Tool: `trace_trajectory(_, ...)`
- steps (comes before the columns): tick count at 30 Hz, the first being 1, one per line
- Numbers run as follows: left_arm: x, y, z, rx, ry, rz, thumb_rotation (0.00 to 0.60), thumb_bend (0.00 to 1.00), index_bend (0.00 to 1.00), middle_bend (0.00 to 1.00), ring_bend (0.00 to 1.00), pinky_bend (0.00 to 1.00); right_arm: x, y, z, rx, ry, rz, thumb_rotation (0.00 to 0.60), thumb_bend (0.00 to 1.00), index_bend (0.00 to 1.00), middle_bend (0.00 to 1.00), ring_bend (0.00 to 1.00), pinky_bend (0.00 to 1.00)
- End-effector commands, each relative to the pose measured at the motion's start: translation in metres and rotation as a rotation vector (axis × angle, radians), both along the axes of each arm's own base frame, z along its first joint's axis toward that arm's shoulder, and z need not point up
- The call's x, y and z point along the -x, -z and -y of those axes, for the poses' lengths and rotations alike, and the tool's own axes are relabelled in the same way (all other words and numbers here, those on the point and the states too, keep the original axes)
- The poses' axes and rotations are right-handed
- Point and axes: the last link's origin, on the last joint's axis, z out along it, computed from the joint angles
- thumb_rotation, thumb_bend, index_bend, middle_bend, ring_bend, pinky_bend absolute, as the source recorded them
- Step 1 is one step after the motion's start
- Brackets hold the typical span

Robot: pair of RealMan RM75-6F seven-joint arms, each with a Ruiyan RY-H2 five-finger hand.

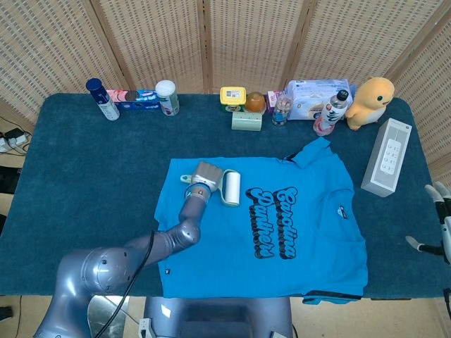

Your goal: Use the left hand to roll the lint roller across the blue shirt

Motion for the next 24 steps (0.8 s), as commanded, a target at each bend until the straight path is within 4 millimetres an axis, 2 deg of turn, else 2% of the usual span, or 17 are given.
trace_trajectory(1,0.013,-0.009,-0.001,-0.007,-0.017,-0.023,0.6,0.98,1.0,0.92,0.98,1.0,0.0,0.0,0.0,-0.001,0.0,-0.001,0.6,0.0,0.04,0.0,0.0,0.0)
trace_trajectory(24,0.091,-0.067,-0.013,-0.069,-0.128,-0.079,0.6,0.98,1.0,0.92,0.98,1.0,-0.002,0.008,0.0,-0.023,0.006,-0.017,0.6,0.0,0.04,0.0,0.0,0.0)
